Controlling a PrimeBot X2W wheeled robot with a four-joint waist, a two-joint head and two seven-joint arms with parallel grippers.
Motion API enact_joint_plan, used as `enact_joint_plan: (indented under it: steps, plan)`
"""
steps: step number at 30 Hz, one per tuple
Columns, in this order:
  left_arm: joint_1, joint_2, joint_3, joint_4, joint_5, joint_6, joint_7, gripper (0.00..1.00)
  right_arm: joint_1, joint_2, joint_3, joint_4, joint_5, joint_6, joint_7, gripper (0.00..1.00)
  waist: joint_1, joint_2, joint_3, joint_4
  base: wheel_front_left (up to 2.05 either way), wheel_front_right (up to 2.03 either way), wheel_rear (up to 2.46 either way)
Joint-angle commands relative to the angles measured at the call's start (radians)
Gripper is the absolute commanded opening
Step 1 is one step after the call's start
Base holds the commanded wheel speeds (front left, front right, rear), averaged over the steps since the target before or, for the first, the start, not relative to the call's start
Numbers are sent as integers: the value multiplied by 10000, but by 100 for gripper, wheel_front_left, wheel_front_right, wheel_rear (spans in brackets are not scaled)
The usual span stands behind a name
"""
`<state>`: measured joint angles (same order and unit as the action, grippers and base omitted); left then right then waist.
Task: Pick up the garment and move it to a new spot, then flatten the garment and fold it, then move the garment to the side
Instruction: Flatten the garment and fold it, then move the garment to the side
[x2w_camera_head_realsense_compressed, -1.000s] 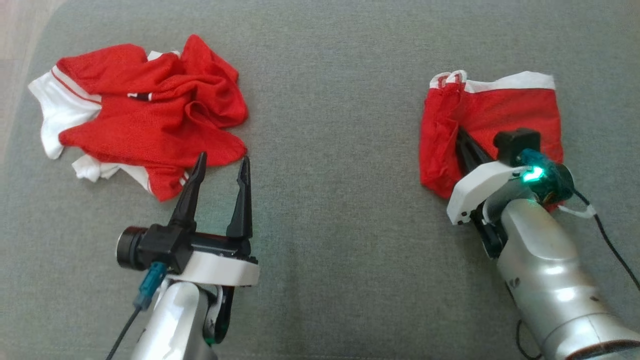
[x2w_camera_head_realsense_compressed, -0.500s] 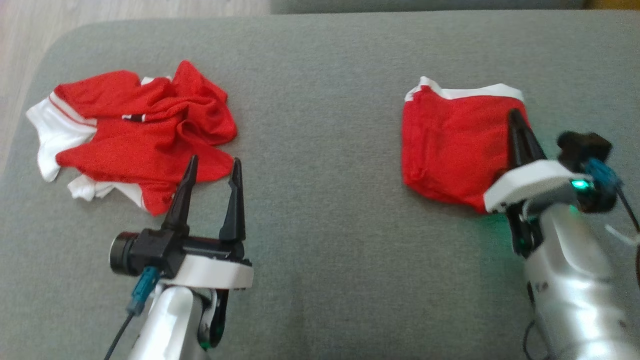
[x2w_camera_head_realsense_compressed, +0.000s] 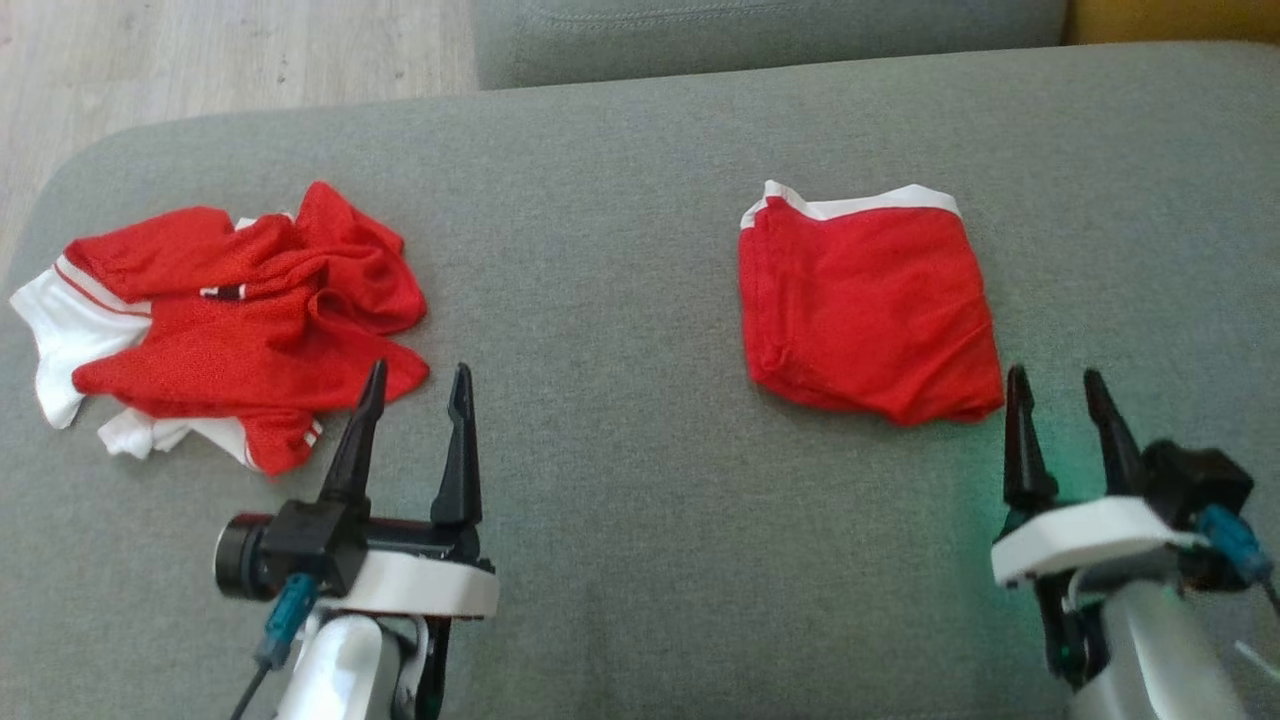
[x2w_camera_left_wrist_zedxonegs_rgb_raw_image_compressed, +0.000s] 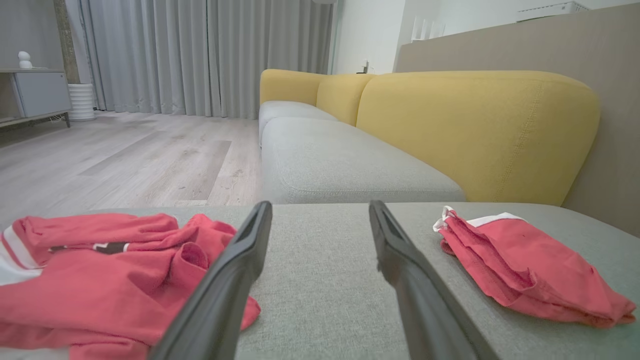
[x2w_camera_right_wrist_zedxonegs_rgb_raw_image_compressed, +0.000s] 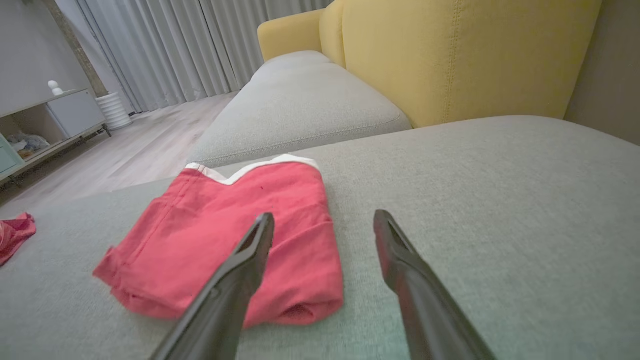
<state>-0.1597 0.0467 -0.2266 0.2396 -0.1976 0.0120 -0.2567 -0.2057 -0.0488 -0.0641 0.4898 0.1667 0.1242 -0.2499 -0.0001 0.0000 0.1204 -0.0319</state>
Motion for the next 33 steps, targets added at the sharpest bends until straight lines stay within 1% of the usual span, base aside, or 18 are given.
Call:
enact_joint_plan:
  steps: [1, 5, 11, 16, 19, 23, 28, 30, 32, 33]
  plan:
    - [-77, 35, 372, -276, 23, 98, -51, 100, -52, -14, 325, -438, 21, 65, -117, 100, 1, 0, -25, -24, 0, 0, 0]
    - [-40, 35, 393, -230, -4, 85, -51, 100, 153, -14, 367, -650, 84, 65, -117, 100, 1, 0, -17, -18, 0, 0, 0]
    - [-239, 35, 326, -313, 43, 24, -51, 100, -234, -14, 112, -970, -102, 65, 5, 100, 1, 0, 318, 184, 0, 0, 0]
    - [-415, 35, 233, -289, 107, -60, -51, 100, -1040, -14, -228, -785, -256, 65, 692, 100, 1, 0, 746, 473, 0, 0, 0]
    - [-541, 35, 191, -254, 108, -104, -51, 100, -1671, -14, -515, -261, -139, 65, 1274, 100, 1, 0, 1000, 695, 0, 0, 0]
    - [-709, 35, 74, -210, 65, -136, -51, 100, -2563, -14, -1042, 866, 77, 65, 2160, 100, 1, 0, 1269, 984, 0, 0, 0]
    - [-840, 35, -26, -205, -1, -108, -51, 100, -3534, -14, -1717, 2225, -303, 65, 2928, 100, 1, 0, 1526, 1220, 0, 0, 0]
    - [-861, 35, -27, -206, 8, -109, -51, 100, -3783, -14, -1714, 2729, -421, 65, 3255, 100, 1, 0, 1598, 1265, 0, 0, 0]
    - [-878, 35, 11, -201, 23, -118, -51, 100, -3937, -14, -1466, 3096, -566, 65, 3467, 100, 1, 0, 1635, 1274, 0, 0, 0]
    - [-884, 35, 40, -200, 32, -122, -51, 100, -3984, -14, -1372, 3204, -722, 65, 3515, 88, 1, 0, 1645, 1258, 0, 0, 0]
